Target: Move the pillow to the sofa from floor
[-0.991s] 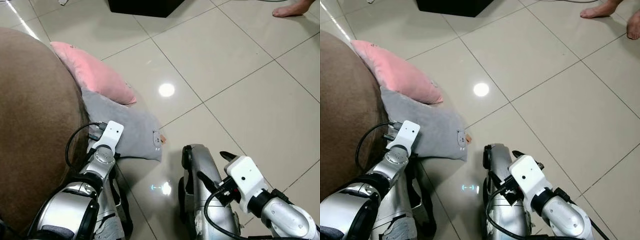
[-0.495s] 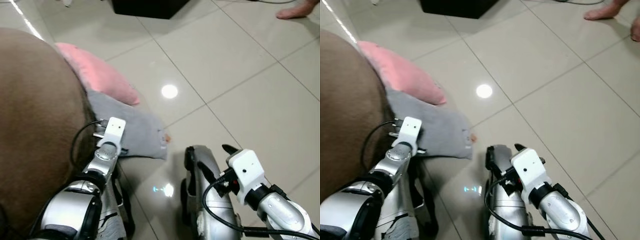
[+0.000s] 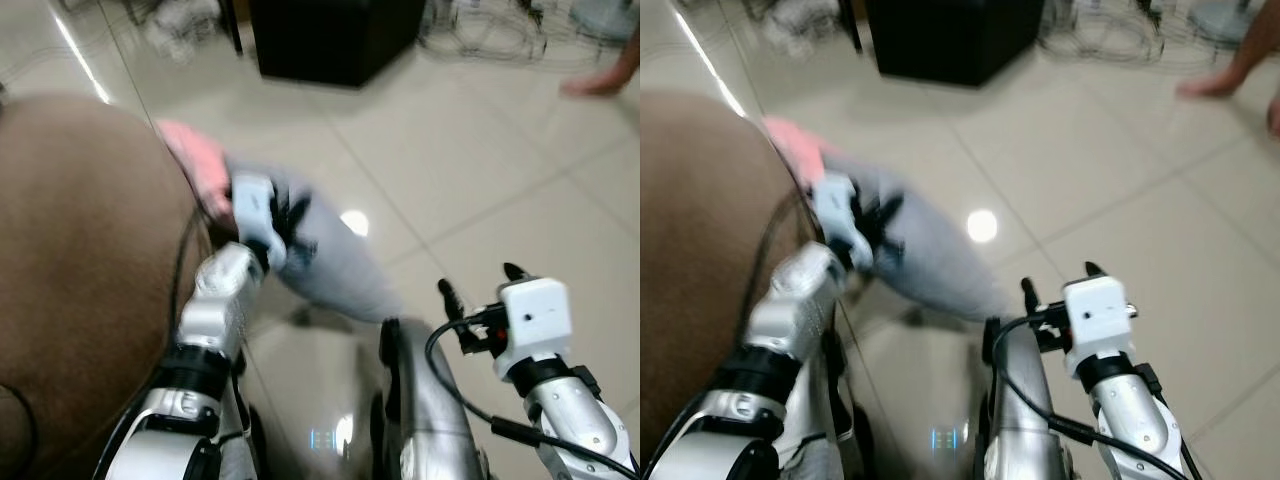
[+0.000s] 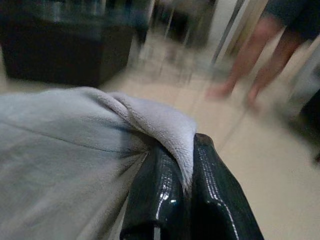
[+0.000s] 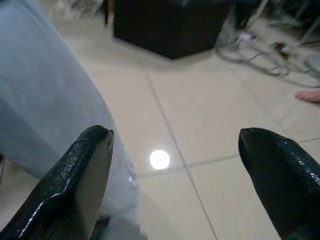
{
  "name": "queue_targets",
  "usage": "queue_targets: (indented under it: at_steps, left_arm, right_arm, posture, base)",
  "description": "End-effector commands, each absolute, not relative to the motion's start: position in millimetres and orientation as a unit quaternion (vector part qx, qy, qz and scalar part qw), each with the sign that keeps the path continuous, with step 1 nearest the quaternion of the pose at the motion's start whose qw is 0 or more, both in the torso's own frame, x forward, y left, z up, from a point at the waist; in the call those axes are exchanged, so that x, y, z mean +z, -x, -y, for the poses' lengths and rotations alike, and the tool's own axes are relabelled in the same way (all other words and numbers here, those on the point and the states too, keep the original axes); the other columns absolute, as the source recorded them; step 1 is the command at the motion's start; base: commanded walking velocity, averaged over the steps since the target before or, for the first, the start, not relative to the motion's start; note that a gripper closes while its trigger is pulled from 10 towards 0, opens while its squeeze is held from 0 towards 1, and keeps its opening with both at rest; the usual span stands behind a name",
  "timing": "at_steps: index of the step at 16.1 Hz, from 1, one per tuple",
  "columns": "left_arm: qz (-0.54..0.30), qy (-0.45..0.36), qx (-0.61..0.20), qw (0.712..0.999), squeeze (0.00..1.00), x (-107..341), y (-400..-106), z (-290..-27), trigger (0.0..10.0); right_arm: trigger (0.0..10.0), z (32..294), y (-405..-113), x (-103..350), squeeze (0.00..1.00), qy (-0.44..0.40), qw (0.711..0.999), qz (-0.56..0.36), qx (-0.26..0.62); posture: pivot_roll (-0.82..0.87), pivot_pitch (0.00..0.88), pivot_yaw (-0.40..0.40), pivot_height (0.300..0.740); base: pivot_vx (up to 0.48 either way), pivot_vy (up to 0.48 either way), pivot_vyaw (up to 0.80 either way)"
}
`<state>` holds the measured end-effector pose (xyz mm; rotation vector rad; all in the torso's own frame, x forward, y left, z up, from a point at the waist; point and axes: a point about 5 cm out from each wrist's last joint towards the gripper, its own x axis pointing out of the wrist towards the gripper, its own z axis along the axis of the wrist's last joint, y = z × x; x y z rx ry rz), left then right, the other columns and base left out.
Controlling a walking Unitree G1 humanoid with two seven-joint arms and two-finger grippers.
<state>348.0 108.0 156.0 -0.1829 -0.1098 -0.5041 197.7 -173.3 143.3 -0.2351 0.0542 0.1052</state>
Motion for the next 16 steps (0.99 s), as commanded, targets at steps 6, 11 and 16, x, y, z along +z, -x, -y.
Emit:
queue_targets:
  at_steps: [6, 11, 16]
  left_arm:
    - [0.116, 0.075, -0.249, 0.959, 0.00, 209, -338, -115, 10.0]
    - [0.079, -0.020, -0.245, 0.966, 0.00, 174, -323, -115, 10.0]
    - [0.046, -0.060, -0.239, 0.968, 0.00, 160, -310, -128, 10.0]
  right_arm:
    - [10.0, 180, -218, 164, 0.00, 0.072, 0.996, 0.037, -0.022]
    - [10.0, 181, -221, 160, 0.00, 0.059, 0.997, 0.028, -0.037]
    - [10.0, 189, -224, 150, 0.00, 0.052, 0.998, 0.012, -0.045]
  posture:
    - [-0.07, 0.000, -0.010, 0.565]
    - [-0.05, 0.000, -0.021, 0.610]
    - [-0.01, 0.002, -0.033, 0.660]
  base:
    - [0.000, 0.000, 0.00]
    - [0.000, 0.000, 0.00]
    - [0.000, 0.000, 0.00]
